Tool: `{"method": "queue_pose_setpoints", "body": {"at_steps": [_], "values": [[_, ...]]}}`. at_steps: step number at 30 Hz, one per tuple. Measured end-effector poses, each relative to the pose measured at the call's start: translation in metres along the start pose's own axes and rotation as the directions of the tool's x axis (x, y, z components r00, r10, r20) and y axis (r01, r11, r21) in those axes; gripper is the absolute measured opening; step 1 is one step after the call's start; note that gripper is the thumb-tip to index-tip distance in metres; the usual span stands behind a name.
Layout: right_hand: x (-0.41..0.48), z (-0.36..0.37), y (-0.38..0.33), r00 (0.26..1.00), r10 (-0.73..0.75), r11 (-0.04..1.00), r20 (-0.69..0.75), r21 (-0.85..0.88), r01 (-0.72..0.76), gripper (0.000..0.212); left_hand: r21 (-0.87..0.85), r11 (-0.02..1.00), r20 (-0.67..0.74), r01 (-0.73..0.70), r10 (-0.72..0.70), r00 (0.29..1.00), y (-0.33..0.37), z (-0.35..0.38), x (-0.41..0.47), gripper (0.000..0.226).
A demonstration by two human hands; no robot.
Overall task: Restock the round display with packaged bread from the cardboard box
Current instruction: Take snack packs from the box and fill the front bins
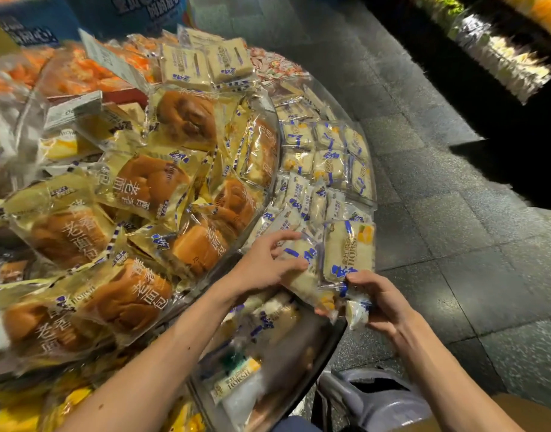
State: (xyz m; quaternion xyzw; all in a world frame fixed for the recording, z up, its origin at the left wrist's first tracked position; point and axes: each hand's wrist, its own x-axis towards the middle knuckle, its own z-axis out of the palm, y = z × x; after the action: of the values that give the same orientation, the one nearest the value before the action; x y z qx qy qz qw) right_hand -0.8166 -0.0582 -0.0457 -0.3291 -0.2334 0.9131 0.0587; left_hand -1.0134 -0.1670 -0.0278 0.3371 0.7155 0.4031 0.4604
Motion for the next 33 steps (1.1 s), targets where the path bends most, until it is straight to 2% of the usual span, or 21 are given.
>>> {"method": "queue_pose_setpoints", "body": {"at_steps": [4, 6, 9, 11, 13, 16, 19, 21, 23, 25, 28, 30, 33], "values": [[0.006, 0.006, 0.008, 0.997, 0.05, 0.995, -0.057, -0.08, -0.055, 0.081, 0.014, 1.0, 0.127, 0.027, -0.029, 0.992, -0.01, -0.026, -0.033, 0.07], [0.005, 0.011, 0.01, 0.996, 0.071, 0.988, -0.057, -0.132, -0.078, 0.083, 0.098, 0.995, 0.145, 0.002, -0.017, 0.989, -0.017, -0.036, -0.049, 0.068], [0.002, 0.015, 0.013, 0.996, 0.068, 0.976, -0.056, -0.203, -0.078, 0.084, 0.093, 0.994, 0.094, 0.053, -0.062, 0.994, -0.033, -0.045, -0.07, 0.046], [0.003, 0.012, 0.015, 0.998, 0.041, 0.981, -0.057, -0.186, -0.051, 0.083, 0.058, 0.991, 0.013, 0.117, -0.118, 0.993, -0.05, -0.049, -0.087, 0.049], [0.003, 0.005, 0.018, 0.995, 0.03, 0.986, -0.1, -0.16, -0.046, 0.095, 0.046, 0.984, -0.039, 0.17, -0.168, 0.985, -0.068, -0.048, -0.104, 0.06], [0.0, -0.005, 0.025, 0.99, 0.026, 0.989, -0.135, -0.143, -0.045, 0.104, 0.18, 0.958, -0.046, 0.222, -0.218, 0.975, -0.094, -0.026, -0.129, 0.049], [-0.005, -0.007, 0.035, 0.991, 0.038, 0.983, -0.129, -0.172, -0.06, 0.099, 0.276, 0.936, -0.073, 0.219, -0.207, 0.976, -0.121, 0.011, -0.153, 0.042], [-0.008, -0.005, 0.044, 0.991, 0.065, 0.976, -0.113, -0.199, -0.087, 0.092, 0.346, 0.909, -0.094, 0.232, -0.212, 0.973, -0.135, 0.033, -0.164, 0.049], [-0.013, -0.002, 0.052, 0.993, 0.076, 0.965, -0.089, -0.243, -0.096, 0.078, 0.412, 0.894, -0.062, 0.178, -0.167, 0.984, -0.141, 0.049, -0.174, 0.062], [-0.017, 0.003, 0.059, 0.993, 0.093, 0.953, -0.074, -0.283, -0.11, 0.06, 0.479, 0.871, -0.026, 0.106, -0.106, 0.994, -0.145, 0.06, -0.178, 0.06], [-0.024, 0.007, 0.066, 0.99, 0.098, 0.942, -0.104, -0.311, -0.126, 0.035, 0.626, 0.78, 0.003, 0.026, -0.035, 0.999, -0.155, 0.073, -0.175, 0.044], [-0.027, 0.007, 0.069, 0.988, 0.105, 0.933, -0.112, -0.332, -0.137, 0.036, 0.757, 0.653, 0.026, 0.029, -0.074, 0.997, -0.157, 0.079, -0.169, 0.036], [-0.03, 0.006, 0.073, 0.988, 0.099, 0.919, -0.121, -0.371, -0.137, 0.046, 0.911, 0.412, 0.098, -0.003, -0.208, 0.973, -0.157, 0.087, -0.16, 0.033]]}}
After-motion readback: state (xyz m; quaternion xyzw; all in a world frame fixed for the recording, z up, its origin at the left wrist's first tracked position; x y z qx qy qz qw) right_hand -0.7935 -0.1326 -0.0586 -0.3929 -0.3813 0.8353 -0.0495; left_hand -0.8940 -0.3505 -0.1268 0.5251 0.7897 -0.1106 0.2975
